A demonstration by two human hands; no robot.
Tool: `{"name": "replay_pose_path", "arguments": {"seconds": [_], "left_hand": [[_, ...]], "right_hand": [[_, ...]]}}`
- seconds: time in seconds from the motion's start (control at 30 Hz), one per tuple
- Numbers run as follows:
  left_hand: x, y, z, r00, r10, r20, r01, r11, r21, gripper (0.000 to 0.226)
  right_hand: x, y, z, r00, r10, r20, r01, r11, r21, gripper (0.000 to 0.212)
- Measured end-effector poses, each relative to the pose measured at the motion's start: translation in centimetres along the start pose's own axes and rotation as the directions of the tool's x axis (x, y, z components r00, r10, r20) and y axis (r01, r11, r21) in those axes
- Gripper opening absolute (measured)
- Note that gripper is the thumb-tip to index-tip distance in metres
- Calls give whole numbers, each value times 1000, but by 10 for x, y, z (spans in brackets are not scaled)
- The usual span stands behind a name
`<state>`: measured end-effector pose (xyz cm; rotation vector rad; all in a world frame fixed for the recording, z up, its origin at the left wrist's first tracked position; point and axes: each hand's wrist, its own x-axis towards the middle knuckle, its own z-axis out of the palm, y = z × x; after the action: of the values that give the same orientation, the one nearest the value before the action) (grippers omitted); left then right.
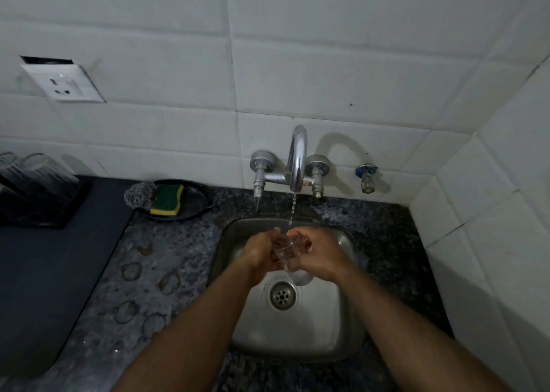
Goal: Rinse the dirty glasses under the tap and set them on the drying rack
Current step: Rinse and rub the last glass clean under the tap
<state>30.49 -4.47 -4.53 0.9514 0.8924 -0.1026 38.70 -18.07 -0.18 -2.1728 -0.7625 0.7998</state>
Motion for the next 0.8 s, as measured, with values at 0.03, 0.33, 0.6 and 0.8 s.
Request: {"name": "replay_pose_path", "arguments": {"seconds": [0.03, 0.33, 0.6, 0.8], "left_hand": [[-1, -5, 1, 999, -35, 34, 37, 997, -70, 45], [3, -27, 21, 992, -105, 77, 111, 991, -81, 45], [11, -38, 20, 1000, -16, -27, 10, 980, -199, 60], [8, -43, 12, 998, -35, -44, 20, 954, -300, 52]], "right_hand": [[2, 0, 0, 999, 13, 53, -10, 998, -61, 49], [17, -20, -12, 949, 212, 235, -22, 786, -618, 51], [18, -24, -14, 996, 35, 80, 23, 779, -627, 65], [10, -18, -8, 995, -102, -2, 90, 890, -446, 54]]}}
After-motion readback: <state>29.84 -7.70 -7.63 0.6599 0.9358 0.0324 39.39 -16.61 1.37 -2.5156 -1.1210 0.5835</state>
